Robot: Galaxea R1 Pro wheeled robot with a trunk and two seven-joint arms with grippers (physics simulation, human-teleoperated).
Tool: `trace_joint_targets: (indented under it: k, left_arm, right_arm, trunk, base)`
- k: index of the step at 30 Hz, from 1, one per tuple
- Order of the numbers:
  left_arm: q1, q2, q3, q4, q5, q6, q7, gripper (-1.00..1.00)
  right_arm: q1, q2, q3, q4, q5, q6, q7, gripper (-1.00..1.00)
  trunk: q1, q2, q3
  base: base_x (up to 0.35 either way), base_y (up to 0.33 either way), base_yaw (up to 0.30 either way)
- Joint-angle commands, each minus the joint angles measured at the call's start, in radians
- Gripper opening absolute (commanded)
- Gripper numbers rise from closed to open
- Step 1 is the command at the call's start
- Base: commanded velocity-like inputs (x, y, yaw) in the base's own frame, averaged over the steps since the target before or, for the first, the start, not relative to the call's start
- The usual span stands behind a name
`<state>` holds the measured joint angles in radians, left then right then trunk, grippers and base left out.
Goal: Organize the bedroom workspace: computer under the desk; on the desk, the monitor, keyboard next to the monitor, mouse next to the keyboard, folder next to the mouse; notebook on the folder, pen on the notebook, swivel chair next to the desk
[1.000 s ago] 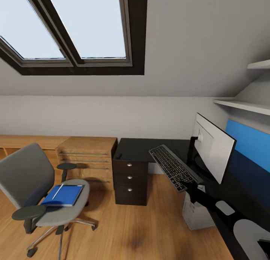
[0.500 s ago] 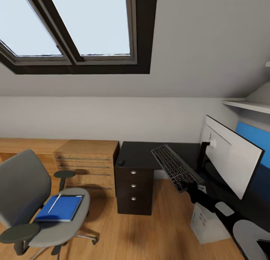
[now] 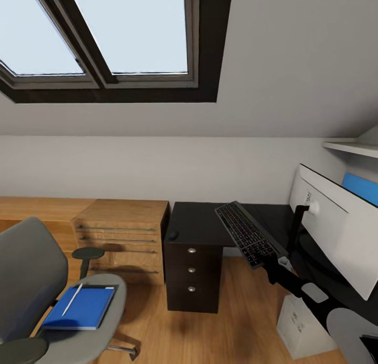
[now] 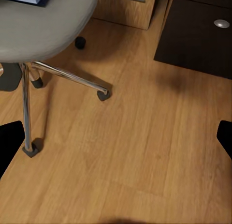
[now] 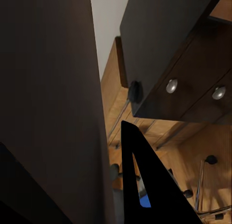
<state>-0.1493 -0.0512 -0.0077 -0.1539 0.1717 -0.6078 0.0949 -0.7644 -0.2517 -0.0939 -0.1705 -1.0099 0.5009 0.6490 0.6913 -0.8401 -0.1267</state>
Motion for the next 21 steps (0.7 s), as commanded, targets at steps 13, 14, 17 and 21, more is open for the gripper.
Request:
trace_joint_targets:
  k: [13, 14, 17, 21]
  left_arm:
    - [-0.001, 0.001, 0.000, 0.001, 0.003, -0.002, 0.004, 1.00]
    - [-0.001, 0.001, 0.001, 0.001, 0.003, -0.002, 0.005, 1.00]
    - [-0.001, 0.001, 0.000, 0.001, 0.003, -0.002, 0.005, 1.00]
    - [-0.001, 0.001, 0.000, 0.001, 0.003, 0.001, 0.005, 1.00]
  right_arm:
    - [-0.001, 0.004, -0.009, 0.000, -0.001, 0.007, 0.000, -1.00]
    - [-0.001, 0.004, -0.009, 0.000, -0.001, 0.007, 0.000, -1.00]
    - [-0.001, 0.004, -0.009, 0.000, -0.001, 0.007, 0.000, -1.00]
    - [-0.001, 0.004, -0.009, 0.000, -0.001, 0.007, 0.000, -1.00]
  trunk:
    - [0.000, -0.001, -0.002]
    - [0.000, -0.001, -0.002]
    - [0.000, -0.001, -0.002]
    - [0.000, -0.001, -0.002]
  base:
    - [0.014, 0.002, -0.113]
    - [0.001, 0.000, -0.251]
    - [0.001, 0.000, -0.261]
    - [0.023, -0.025, -0.265]
